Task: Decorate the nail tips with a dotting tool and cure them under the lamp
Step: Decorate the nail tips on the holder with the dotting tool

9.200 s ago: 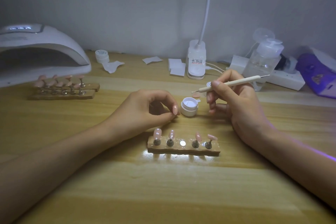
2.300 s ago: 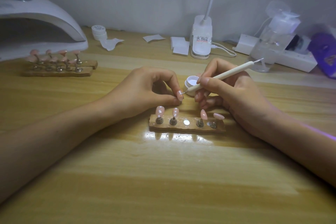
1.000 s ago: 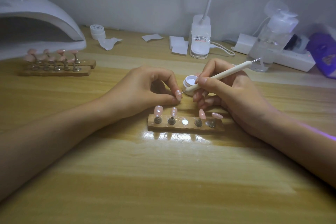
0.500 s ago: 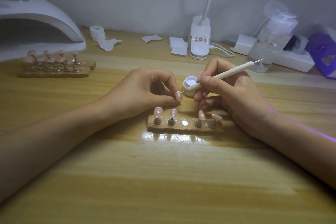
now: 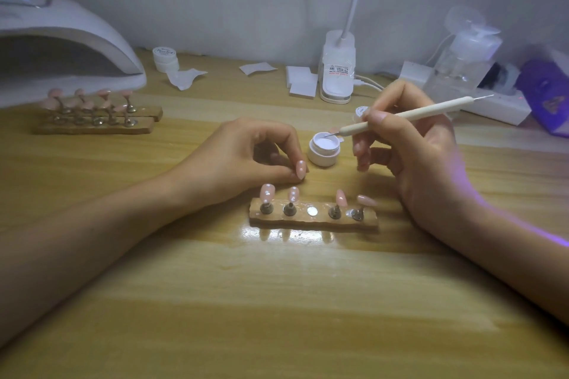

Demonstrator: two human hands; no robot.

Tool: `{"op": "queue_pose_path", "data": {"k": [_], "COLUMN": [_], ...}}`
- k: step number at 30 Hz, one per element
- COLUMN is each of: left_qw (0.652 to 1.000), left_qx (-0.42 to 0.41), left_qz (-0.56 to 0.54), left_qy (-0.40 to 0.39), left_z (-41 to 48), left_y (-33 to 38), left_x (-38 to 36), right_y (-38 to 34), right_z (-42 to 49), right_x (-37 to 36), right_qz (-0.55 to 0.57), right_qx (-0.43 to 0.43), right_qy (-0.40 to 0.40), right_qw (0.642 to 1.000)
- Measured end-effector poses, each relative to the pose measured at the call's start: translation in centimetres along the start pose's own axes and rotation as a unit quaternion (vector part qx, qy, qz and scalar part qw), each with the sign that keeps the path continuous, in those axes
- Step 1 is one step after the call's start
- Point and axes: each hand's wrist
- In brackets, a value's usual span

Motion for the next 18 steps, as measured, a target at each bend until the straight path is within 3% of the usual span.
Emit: {"op": "queue_pose_path", "data": {"k": [7, 18], "left_qw": [1.000, 1.000], "left_qx": [-0.005, 0.001], "left_qz": [-0.001, 0.003], "left_qy": [0.003, 0.000], "left_z": [-0.03, -0.04], "left_y": [-0.02, 0.20], "left_x": [-0.05, -0.02], "right_y": [0.05, 0.54], "right_z": [0.29, 0.66], "right_x": [0.18, 0.36], "right_qz": [-0.113, -0.121], "right_qx": [0.012, -0.025], "right_qy": [0.017, 0.008], "right_qw": [0.993, 0.992]}}
Point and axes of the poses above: each hand's wrist, its own z-axis towards the middle knuckle, its own x-axis out of the back of the hand, y = z × x, and after that the axes turned 1 degree about -x, right-handed
